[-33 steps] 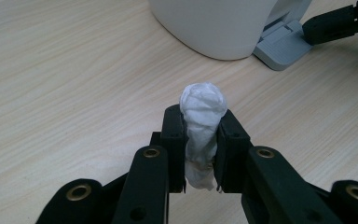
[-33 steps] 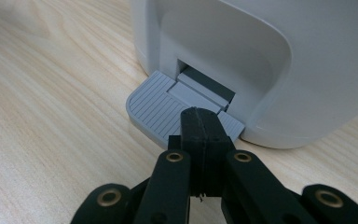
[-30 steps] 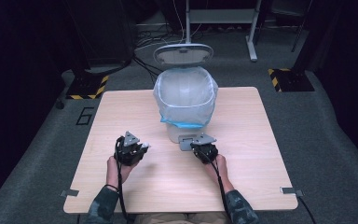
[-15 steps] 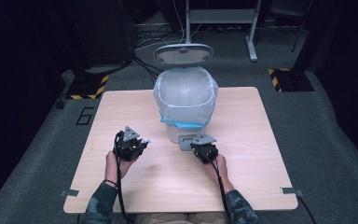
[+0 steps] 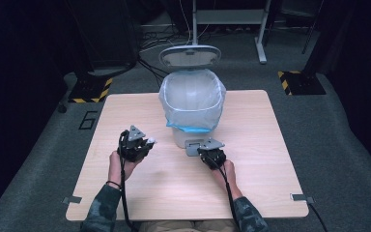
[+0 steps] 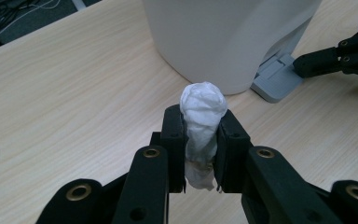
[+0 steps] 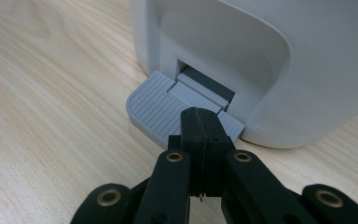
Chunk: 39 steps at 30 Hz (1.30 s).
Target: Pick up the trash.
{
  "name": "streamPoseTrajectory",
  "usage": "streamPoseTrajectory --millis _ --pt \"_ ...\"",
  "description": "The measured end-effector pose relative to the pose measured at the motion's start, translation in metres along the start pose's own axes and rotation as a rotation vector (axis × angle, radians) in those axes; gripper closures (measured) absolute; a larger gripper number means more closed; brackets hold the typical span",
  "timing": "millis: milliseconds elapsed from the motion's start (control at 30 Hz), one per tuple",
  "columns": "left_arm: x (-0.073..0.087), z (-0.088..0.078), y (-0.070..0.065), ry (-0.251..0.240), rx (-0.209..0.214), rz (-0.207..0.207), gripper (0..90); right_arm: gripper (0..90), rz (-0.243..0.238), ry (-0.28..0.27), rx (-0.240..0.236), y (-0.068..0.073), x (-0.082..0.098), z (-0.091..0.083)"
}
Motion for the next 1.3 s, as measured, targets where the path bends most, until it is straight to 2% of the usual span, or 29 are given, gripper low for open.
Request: streamPoseTrajectory --millis 200,467,633,800,1067,1300 --pt "-0.010 -0.002 0.001 -0.001 -0.005 0.022 76.2 90.0 0.000 0.000 0.000 0.000 0.000 0.000" --pt "-0.022 -0.002 0.003 -0.016 -0.004 0.020 76.2 90.0 0.001 0.000 0.000 0.000 0.000 0.000" --pt "-0.029 -0.005 0.005 -0.012 -0.006 0.036 76.2 90.0 0.000 0.000 0.001 0.000 0.000 0.000" --pt "-0.040 -0.009 0.005 -0.029 -0.008 0.038 76.2 90.0 0.002 0.001 0.000 0.000 0.000 0.000" --pt "-0.061 -0.019 0.005 -0.052 -0.019 0.069 76.2 90.0 0.001 0.001 0.000 0.000 0.000 0.000" --pt "-0.074 -0.022 0.005 -0.066 -0.026 0.080 76.2 90.0 0.000 0.000 0.000 0.000 0.000 0.000"
Point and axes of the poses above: each handheld gripper's, and its own axes: z roughly forward along the jaws, x roughly out of its underside, y roughly to its left, the point moved 7 cm from there along z, roughly forward along the jaws, and after that the axes turned 1 degree about -z, right-handed, at the moved point
